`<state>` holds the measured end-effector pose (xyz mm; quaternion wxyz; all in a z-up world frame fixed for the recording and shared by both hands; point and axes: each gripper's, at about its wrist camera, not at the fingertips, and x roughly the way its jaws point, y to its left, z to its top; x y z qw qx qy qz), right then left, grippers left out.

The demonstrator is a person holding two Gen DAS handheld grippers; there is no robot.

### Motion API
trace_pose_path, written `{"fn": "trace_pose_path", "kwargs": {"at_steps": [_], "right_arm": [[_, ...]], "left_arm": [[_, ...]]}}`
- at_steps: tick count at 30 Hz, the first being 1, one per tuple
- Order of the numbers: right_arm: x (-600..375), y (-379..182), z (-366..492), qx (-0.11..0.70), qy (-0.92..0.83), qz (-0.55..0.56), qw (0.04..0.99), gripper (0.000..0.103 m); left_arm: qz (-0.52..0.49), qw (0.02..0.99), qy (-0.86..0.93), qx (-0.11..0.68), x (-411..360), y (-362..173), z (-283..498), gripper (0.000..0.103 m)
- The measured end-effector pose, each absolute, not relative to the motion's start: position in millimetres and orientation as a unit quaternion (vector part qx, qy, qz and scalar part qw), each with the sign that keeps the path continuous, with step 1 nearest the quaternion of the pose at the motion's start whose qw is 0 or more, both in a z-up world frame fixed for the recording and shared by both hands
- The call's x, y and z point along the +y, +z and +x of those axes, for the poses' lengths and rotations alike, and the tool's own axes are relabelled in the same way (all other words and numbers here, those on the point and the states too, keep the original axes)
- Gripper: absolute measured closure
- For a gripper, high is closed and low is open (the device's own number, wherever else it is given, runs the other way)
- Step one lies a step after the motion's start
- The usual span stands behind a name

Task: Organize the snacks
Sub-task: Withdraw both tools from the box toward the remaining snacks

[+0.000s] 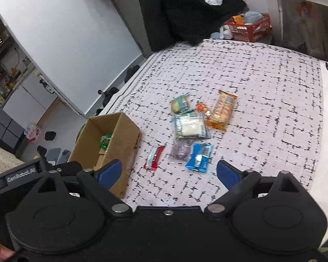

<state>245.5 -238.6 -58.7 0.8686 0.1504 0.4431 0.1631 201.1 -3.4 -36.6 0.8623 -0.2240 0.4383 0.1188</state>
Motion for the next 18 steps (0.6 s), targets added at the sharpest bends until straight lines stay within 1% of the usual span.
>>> {"fn": "trace_pose_path", "kwargs": {"at_steps": [8,10,12,15,18], "right_arm": [[-259.7,-69.6,248.6,0.442,0.152,0.163,0.869,0.011],[-265.0,-75.8,251.4,0.446,0.152,0.174,0.864,0.014],[-269.3,-83.6,254.5,0.453,0.151,0.183,0.859,0.02],[-273.4,-96.4,259.2,0.463,0.152,0.195,0.851,0.032],[-275.4,-107.1,263.6,0.472,0.152,0.204,0.844,0.038]], "left_arm": [[-0.235,0.859,0.113,0.441,-13.0,-45.8,206.5,0.0],[-0.232,0.859,0.107,0.443,-17.7,-50.1,210.1,0.0],[-0.231,0.86,0.1,0.445,-23.3,-55.0,213.9,0.001],[-0.226,0.86,0.089,0.45,-31.7,-63.8,221.2,0.002],[-0.215,0.861,0.085,0.452,-38.6,-72.1,228.8,0.003]]}}
